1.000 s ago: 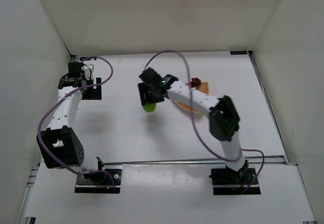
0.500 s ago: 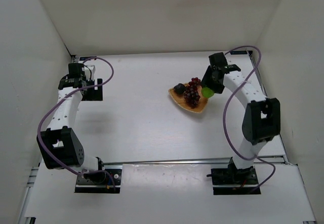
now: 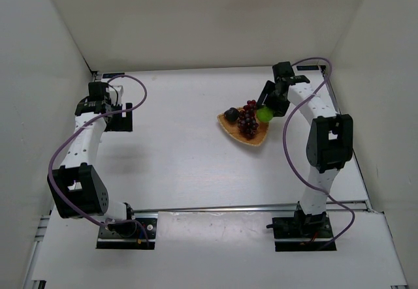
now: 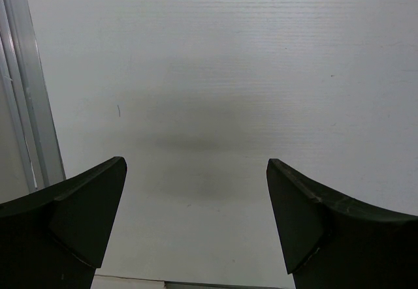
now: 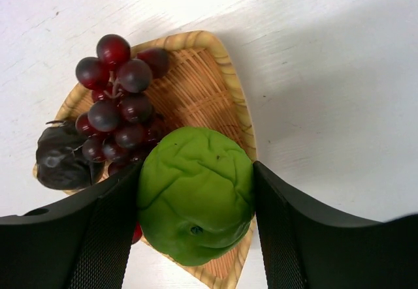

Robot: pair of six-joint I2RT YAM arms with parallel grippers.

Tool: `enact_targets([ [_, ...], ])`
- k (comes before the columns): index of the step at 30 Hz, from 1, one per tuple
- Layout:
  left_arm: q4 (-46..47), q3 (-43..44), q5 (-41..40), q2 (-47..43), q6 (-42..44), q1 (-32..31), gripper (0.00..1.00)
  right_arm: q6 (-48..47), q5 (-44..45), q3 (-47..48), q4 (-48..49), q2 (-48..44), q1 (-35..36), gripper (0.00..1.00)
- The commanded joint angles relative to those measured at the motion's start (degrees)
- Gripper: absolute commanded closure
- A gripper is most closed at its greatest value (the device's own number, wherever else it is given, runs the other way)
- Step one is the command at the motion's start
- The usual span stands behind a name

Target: Place and organize the fake fruits in the fruit bowl

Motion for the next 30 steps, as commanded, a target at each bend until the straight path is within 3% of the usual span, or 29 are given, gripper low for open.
enact_targets([
  [1,-0.22,1.48,0.71,-1.99,0.38,0.25,0.0,-1.94,-0.91,2.65,-1.54,-0.63,-0.02,0.23],
  [4,-0.84,2.01,1.24,-1.47,0.38,0.25,0.0,-2.64,-0.38,4.67,-3.82,-2.38,-0.02,0.06],
  [6,-1.37,2.62,1.24,-1.47,0.38,0.25,0.0,-3.17,1.89,4.67,-4.53,-6.33,-0.02,0.0],
  [9,-1.37,3.15,1.24,-2.17,0.38,0.25,0.0,-3.87,5.32,3.72,-5.06,-15.72,-0.02,0.0],
  [12,-1.37,3.67,1.24,-3.22,0.38,0.25,0.0,-4.49,5.34,-1.55,-5.06,-27.32,-4.31,0.0],
  [16,-1.37,3.68,1.24,-3.22,-0.76,0.25,0.0,-6.69,-1.6,-13.32,-7.34,-42.78,-18.07,0.0],
  [19,-1.37,3.68,1.24,-3.22,-1.29,0.25,0.0,-6.69,-1.61,-20.36,-13.04,-49.21,-24.52,0.0],
  [26,-1.37,4.91,1.24,-1.64,-1.81,0.25,0.0,-3.79,5.33,-35.82,-16.66,-60.83,-25.94,0.0],
  [30,-1.89,5.52,1.24,-1.64,-1.82,0.25,0.0,-3.26,5.33,-38.03,-16.13,-62.68,-25.94,0.0],
])
